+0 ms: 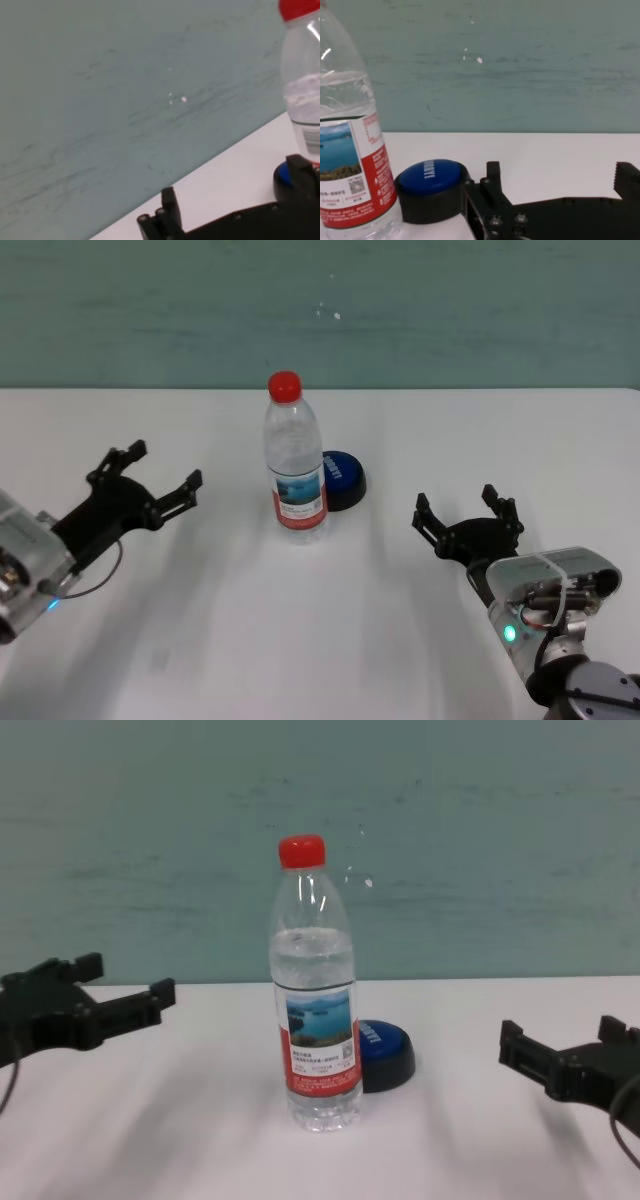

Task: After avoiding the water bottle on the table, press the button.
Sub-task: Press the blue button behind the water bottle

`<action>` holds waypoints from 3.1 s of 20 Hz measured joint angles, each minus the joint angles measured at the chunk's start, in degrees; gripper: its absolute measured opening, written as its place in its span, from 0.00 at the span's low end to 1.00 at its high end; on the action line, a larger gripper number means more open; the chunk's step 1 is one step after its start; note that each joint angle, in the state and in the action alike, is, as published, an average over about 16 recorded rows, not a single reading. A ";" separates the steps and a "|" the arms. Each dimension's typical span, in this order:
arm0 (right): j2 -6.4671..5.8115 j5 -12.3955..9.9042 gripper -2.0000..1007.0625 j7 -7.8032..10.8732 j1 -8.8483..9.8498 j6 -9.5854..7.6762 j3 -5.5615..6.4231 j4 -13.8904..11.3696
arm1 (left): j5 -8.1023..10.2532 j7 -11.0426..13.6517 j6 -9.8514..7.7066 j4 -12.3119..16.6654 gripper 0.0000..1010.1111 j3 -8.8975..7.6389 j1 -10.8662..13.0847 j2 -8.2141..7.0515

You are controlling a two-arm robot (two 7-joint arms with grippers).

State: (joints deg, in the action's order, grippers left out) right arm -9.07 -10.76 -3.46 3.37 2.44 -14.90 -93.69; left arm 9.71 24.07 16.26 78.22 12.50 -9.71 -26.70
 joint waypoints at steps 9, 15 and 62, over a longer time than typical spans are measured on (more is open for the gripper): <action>0.00 0.00 1.00 -0.01 0.00 0.00 0.00 0.00 | -1.84 -3.85 -2.43 12.41 0.99 -3.66 9.63 -0.63; 0.00 0.00 1.00 -0.01 0.00 0.00 0.00 0.00 | -2.99 -4.94 -3.31 17.38 0.99 -4.66 13.71 0.31; 0.00 0.00 1.00 -0.01 0.00 0.00 0.00 0.00 | -6.10 -7.13 0.33 19.99 0.99 -3.95 24.45 5.88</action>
State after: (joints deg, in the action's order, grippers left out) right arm -9.07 -10.76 -3.47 3.37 2.44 -14.90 -93.69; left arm 3.61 16.94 16.59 98.21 8.55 14.74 -20.82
